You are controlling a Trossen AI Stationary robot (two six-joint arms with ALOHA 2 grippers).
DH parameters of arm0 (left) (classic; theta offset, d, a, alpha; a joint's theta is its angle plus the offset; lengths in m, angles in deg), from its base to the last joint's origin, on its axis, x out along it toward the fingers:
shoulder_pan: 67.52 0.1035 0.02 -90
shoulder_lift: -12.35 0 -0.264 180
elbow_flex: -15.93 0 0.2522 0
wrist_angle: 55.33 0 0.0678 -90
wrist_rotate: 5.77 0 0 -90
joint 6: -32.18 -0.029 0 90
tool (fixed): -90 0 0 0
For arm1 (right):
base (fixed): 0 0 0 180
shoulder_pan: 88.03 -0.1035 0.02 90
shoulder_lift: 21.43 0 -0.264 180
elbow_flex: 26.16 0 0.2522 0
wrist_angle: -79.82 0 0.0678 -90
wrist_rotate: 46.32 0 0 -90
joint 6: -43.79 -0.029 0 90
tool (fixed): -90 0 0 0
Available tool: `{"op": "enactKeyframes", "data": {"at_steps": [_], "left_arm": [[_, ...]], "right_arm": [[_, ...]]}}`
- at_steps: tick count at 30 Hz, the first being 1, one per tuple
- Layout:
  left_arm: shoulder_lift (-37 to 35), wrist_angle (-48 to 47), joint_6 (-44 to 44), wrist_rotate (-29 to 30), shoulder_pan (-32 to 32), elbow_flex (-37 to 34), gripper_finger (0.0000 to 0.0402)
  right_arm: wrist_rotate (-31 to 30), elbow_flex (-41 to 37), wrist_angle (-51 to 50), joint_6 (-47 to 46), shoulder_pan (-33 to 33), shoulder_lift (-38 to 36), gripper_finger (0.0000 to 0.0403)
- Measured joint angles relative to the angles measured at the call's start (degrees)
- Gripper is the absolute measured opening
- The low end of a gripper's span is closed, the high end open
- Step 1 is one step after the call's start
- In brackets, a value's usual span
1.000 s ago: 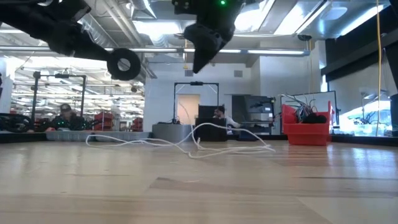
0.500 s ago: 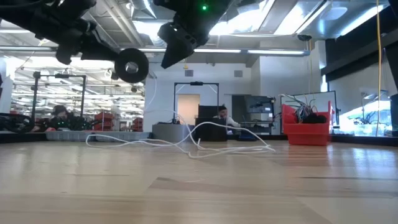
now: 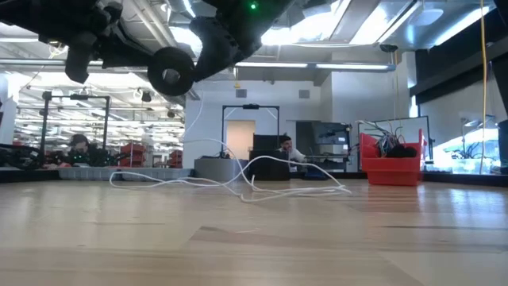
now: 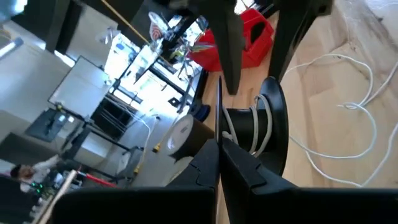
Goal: Coil cords
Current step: Uncoil the white wire from the black spool
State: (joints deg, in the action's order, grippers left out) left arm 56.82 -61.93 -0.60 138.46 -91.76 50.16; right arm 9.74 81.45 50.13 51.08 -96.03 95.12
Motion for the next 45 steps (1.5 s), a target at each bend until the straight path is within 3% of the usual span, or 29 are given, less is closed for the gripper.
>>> {"op": "enactKeyframes", "data": {"at_steps": [8, 14, 16, 19, 23, 29, 33, 42, 45], "left_arm": [[-0.07, 0.01, -0.68, 0.03, -0.67, 0.0, 0.0], [-0.07, -0.17, -0.72, 0.05, -0.65, 0.0, 0.0], [-0.07, -0.36, -0.51, 0.05, -0.65, 0.0, 0.0], [-0.07, -0.62, 0.5, 0.83, -0.53, 0.0, 0.0], [-0.07, -0.58, 2.37, 1.93, 0.54, 0.0, 0.0], [-0.09, 1.28, 9.08, 1.93, 3.19, 0.0, 0.0], [-0.26, 4.43, 13.12, 1.97, 3.77, 0.0, 0.0], [-4.05, 7.3, 13.31, 2.06, 1.08, 0.0, 0.0], [-6.74, 6.6, 13.04, 2.06, -0.71, 0.0, 0.0]], "right_arm": [[-2.14, 0.01, -0.09, 0.81, 0.92, 2.19, 0.013], [-3.72, 0.01, -0.47, 4.16, 0.56, 2.22, 0.0027], [-5.3, 0.19, -0.65, 4.98, -0.08, 2.12, 0.0011], [-8.02, 1.97, -0.62, 6.08, -1.78, 2.06, 0.002], [-7.25, 4.08, 1.2, 9.23, -4.05, 1.9, 0.0007], [2.1, 4.18, 8.42, 12.89, -5.6, 2.27, 0.0009], [5.03, 4.18, 8.02, 13.54, -4.86, 3.9, 0.0005], [4.75, 4.14, 0.88, 10.79, -1.67, 5.34, 0.0003], [0.84, 4.14, -3.37, 9.34, -1.51, 5.23, 0.0004]]}}
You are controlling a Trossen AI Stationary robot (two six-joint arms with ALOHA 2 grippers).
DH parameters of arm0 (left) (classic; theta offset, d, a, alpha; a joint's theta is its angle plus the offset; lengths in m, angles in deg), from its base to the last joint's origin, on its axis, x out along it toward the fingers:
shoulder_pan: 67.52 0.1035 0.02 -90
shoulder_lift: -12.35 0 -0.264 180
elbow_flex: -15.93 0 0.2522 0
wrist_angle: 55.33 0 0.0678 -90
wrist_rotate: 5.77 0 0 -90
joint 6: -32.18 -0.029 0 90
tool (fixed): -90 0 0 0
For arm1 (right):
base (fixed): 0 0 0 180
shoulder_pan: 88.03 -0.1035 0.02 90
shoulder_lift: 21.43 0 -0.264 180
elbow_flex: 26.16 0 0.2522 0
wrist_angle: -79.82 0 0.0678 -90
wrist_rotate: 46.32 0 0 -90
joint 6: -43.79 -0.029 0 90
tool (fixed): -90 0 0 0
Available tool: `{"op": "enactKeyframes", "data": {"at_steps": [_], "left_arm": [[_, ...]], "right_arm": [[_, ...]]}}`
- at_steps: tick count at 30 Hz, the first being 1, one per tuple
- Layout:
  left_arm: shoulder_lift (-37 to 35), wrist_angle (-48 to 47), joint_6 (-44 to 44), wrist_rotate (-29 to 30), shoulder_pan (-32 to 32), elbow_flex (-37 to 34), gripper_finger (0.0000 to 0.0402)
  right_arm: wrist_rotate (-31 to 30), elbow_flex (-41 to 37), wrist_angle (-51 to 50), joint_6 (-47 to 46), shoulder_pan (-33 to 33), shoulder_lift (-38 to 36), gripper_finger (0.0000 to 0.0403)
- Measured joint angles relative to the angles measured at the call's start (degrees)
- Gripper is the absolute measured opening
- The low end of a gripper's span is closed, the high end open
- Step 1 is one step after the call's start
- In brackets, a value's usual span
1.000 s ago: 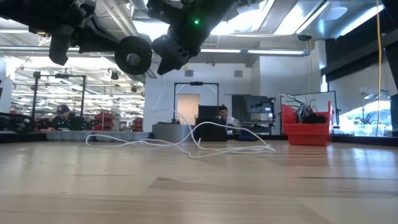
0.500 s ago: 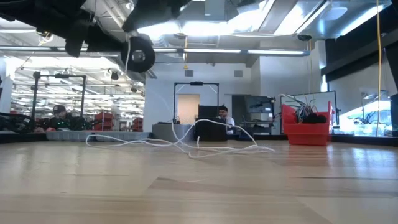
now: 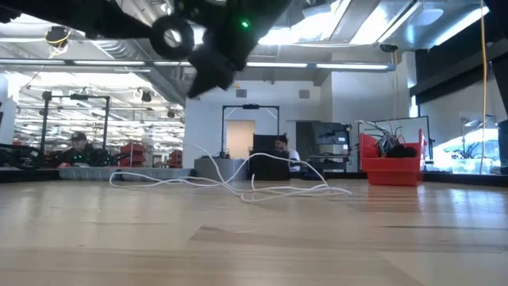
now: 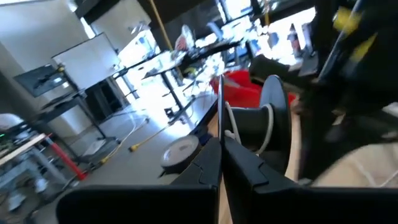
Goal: Coil cords
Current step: Uncoil the white wire from the black spool
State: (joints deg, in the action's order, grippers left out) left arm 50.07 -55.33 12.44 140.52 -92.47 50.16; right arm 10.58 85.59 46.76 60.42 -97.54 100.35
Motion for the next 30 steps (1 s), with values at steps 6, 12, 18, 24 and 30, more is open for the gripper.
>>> {"op": "enactKeyframes", "data": {"at_steps": [6, 12, 18, 24, 30], "left_arm": [[-4.4, -5.88, -0.22, -0.04, -2.08, 0.0, 0.0], [-5.19, -10.68, 1.45, 0.24, -0.41, 0.0, 0.0], [-4.91, -15.63, 3.88, 0.24, 2.75, -0.02, 0.0], [-4.95, -16.98, 6.66, 0.24, 6.64, -0.02, 0.0], [-4.97, -18.28, 10.54, -0.14, 9.18, -0.02, 0.0]], "right_arm": [[-20.23, -0.02, -12.84, -1.6, -1.4, -1.21, 0.0004], [-31.86, -0.02, -14.11, -4.37, -4.04, -5.0, 0.0005], [-29.78, -0.02, -4.55, -0.92, -7.51, -7.54, 0.0005], [-11.87, 0.0, 2.21, 4.88, -9.01, -7.54, 0.0005], [8.67, 0.0, 2.34, 1.57, -8.6, -7.51, 0.0005]]}}
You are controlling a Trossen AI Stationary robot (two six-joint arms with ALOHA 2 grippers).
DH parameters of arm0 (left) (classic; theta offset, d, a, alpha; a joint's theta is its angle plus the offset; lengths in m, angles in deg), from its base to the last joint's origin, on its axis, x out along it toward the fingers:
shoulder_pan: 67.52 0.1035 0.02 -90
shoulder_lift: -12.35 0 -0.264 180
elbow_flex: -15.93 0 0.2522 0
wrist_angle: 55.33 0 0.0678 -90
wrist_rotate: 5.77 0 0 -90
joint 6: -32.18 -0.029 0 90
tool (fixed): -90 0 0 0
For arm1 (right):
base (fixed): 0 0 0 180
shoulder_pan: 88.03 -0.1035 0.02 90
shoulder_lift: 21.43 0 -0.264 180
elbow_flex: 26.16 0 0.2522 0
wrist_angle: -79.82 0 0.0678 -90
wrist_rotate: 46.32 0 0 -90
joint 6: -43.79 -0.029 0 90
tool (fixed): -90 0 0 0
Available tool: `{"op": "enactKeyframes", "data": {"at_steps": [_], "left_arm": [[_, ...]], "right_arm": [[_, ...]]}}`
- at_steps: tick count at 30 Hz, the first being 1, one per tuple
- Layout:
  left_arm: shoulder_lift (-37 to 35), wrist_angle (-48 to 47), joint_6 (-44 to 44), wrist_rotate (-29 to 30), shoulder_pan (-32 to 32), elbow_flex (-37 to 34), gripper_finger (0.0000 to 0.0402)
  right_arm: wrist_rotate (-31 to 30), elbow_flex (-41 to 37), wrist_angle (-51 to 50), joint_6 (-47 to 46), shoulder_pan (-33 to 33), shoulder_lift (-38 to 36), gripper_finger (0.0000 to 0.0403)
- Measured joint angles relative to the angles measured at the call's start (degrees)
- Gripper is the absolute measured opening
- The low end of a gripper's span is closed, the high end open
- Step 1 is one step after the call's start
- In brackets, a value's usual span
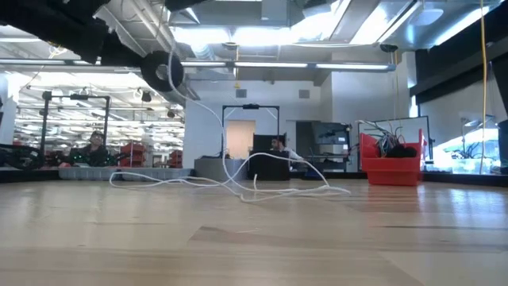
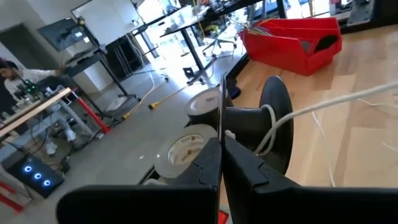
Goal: Coil cords
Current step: Uncoil the white wire from the black spool
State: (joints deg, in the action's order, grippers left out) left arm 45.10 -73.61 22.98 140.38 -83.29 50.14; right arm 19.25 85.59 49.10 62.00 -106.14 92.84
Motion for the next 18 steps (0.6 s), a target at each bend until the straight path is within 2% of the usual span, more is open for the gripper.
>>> {"op": "enactKeyframes", "data": {"at_steps": [2, 7, 12, 15, 18], "left_arm": [[0.02, -0.01, 0.33, -0.16, 0.38, 0.0, 0.0], [0.0, 0.82, 2.71, -0.92, 0.85, 0.0, 0.0], [-0.99, 8.72, 4.91, -14.66, 0.81, -0.02, 0.0], [-2.28, 10.16, 4.46, -16.56, 0.83, -0.02, 0.0], [-4.18, 9.89, 3.81, -16.54, 0.85, -0.02, 0.0]], "right_arm": [[3.65, -0.02, 0.11, -0.16, 0.38, 0.18, 0.0005], [5.87, -0.02, 3.63, -0.01, 0.78, 0.34, 0.0005], [15.29, -0.02, 1.65, -1.89, 1.29, 0.88, 0.0005], [18.43, 0.0, -0.53, -2.17, 1.61, 1.87, 0.0005], [17.04, -0.05, -4.29, -2.92, 2.33, 2.8, 0.0005]]}}
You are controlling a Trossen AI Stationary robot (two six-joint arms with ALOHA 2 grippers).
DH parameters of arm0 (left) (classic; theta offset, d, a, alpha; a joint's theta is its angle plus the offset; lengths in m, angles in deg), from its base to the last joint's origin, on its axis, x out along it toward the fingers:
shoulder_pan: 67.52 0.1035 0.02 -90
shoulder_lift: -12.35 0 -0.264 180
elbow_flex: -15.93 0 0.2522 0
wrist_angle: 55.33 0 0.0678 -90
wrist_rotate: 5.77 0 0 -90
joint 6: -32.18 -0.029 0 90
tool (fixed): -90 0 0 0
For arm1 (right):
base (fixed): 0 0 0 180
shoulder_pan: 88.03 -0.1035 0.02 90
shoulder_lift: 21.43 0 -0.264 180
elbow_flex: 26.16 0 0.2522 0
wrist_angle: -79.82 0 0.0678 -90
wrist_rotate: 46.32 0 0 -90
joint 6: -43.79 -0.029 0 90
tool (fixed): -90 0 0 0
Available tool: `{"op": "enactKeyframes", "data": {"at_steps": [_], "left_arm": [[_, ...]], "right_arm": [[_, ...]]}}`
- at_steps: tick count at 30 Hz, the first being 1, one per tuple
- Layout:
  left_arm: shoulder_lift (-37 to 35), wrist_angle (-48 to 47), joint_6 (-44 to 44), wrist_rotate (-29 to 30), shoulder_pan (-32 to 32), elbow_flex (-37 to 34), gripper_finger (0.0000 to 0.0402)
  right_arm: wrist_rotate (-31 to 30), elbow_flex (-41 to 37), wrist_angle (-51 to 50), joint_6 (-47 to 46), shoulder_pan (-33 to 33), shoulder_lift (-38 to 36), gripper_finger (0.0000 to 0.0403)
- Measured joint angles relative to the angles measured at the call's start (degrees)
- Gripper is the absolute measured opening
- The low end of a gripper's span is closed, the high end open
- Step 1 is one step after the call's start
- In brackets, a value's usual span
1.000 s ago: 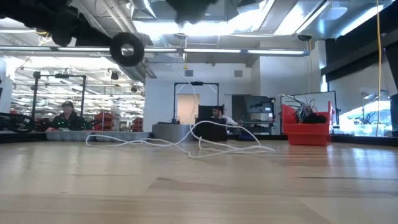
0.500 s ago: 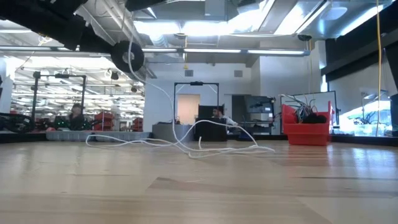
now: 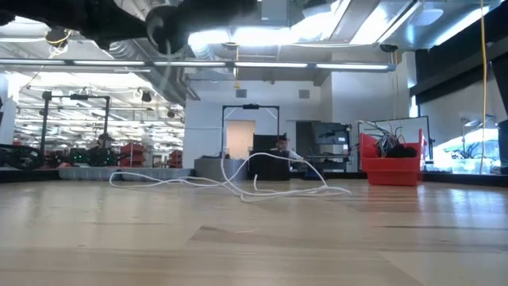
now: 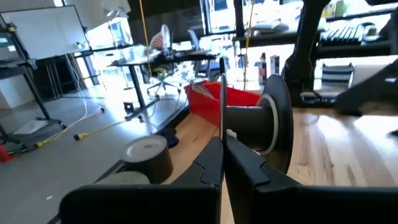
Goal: Coil cords
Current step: Uncoil the white wire from the black spool
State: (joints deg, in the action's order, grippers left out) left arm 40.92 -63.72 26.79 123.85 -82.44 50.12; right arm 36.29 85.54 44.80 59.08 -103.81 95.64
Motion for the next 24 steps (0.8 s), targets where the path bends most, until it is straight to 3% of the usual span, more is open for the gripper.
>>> {"op": "enactKeyframes", "data": {"at_steps": [9, 17, 24], "left_arm": [[-8.09, -6.41, -1.27, -0.09, -0.92, 0.0, 0.0], [-9.42, -15.45, -1.98, -0.24, -0.23, -0.02, 0.0], [-5.34, -18.85, -1.25, -0.26, 1.94, -0.02, 0.0]], "right_arm": [[-11.84, 0.01, -22.29, -18.05, 3.27, 0.19, 0.0005], [-33.53, 4.55, -39.64, -31.1, 4.25, -0.56, 0.0005], [-50.63, 11.16, -39.89, -30.92, 0.68, -0.62, 0.0005]]}}
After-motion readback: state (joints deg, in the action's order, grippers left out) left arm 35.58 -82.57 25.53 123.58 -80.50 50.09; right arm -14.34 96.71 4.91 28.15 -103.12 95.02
